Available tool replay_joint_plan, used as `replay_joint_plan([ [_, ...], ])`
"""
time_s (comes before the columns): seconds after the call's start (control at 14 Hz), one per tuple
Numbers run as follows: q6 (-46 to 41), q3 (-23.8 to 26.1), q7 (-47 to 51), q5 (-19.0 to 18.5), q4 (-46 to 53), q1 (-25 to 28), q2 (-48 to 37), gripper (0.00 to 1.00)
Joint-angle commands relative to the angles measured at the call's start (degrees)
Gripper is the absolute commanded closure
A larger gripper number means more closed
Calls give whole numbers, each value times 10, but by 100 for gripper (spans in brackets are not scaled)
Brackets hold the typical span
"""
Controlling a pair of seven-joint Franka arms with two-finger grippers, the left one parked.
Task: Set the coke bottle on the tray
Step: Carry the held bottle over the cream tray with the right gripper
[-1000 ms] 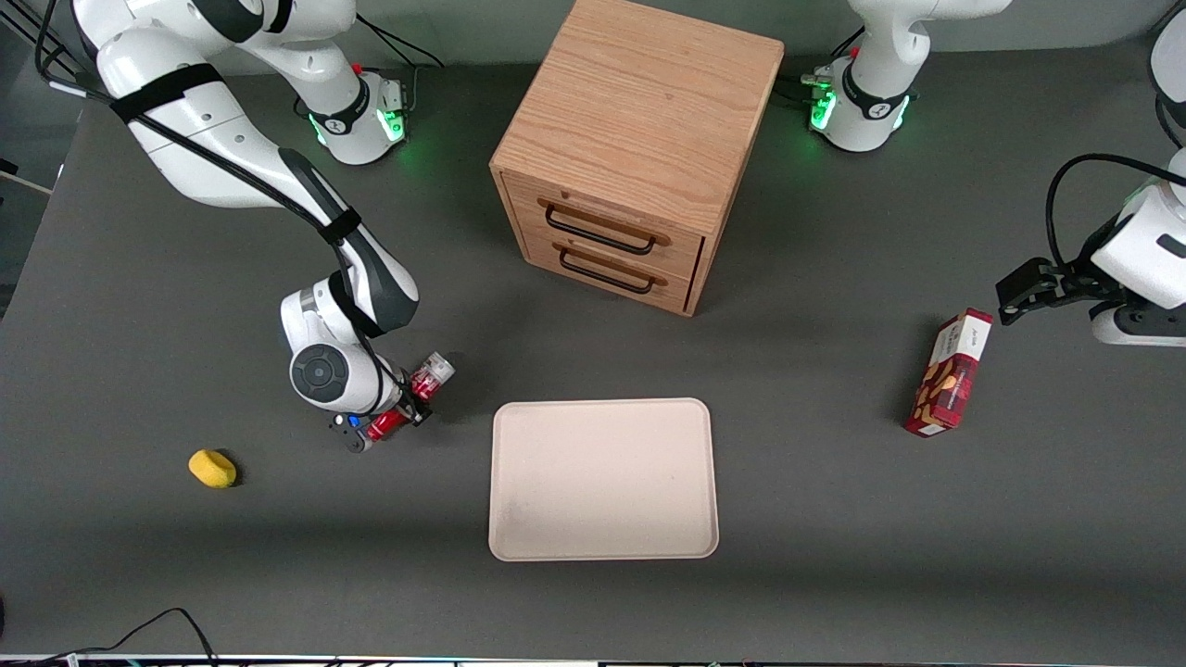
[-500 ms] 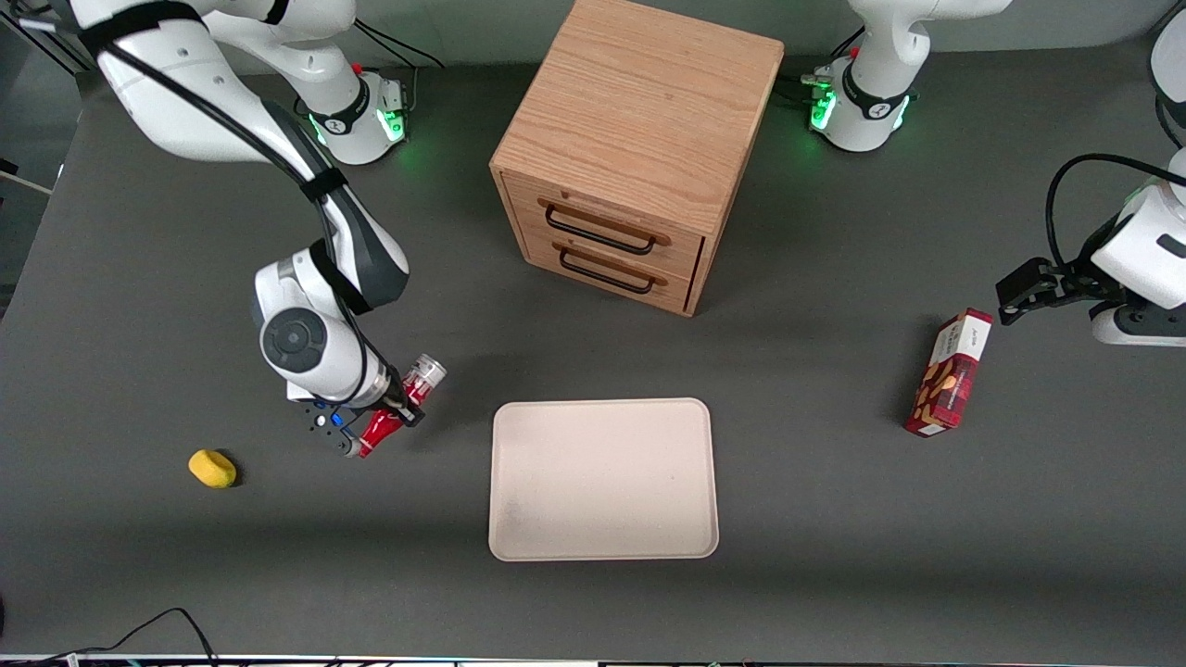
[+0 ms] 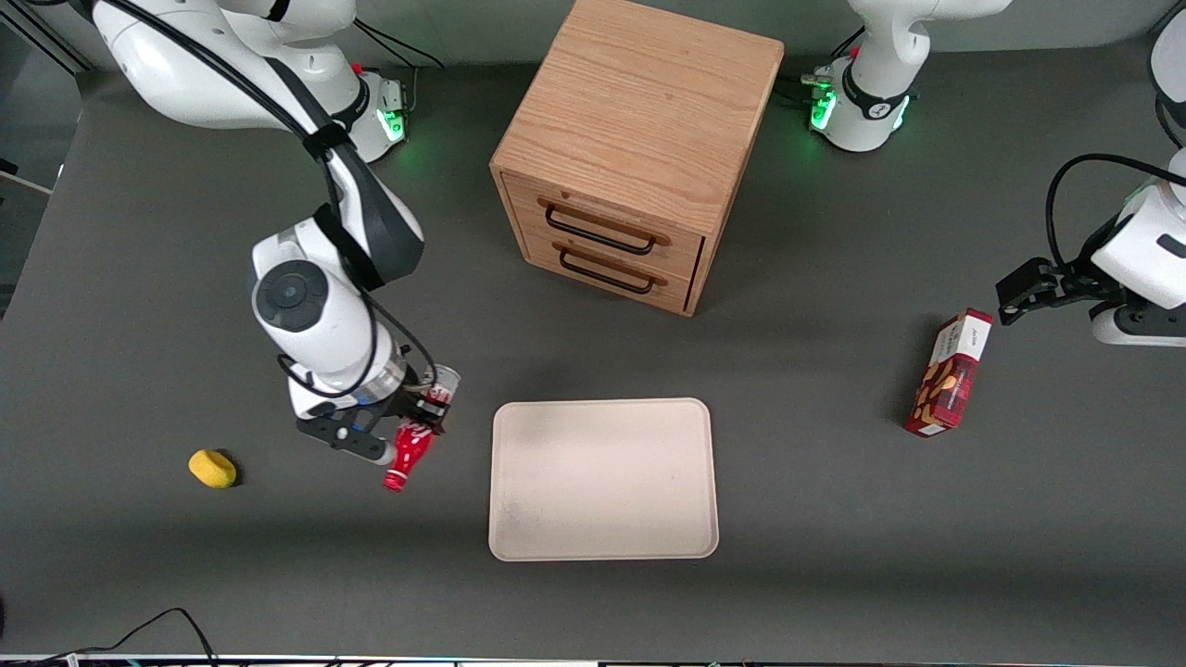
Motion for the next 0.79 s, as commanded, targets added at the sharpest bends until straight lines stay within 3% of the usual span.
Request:
replay_joint_plan([
  [0.0,-15,17,-16,-59,109,25,89,100],
  [0.29,-34,17,-41,-112,198,54,184,100],
  [0.71,-32,32,-90,-95,249,52,246,100],
])
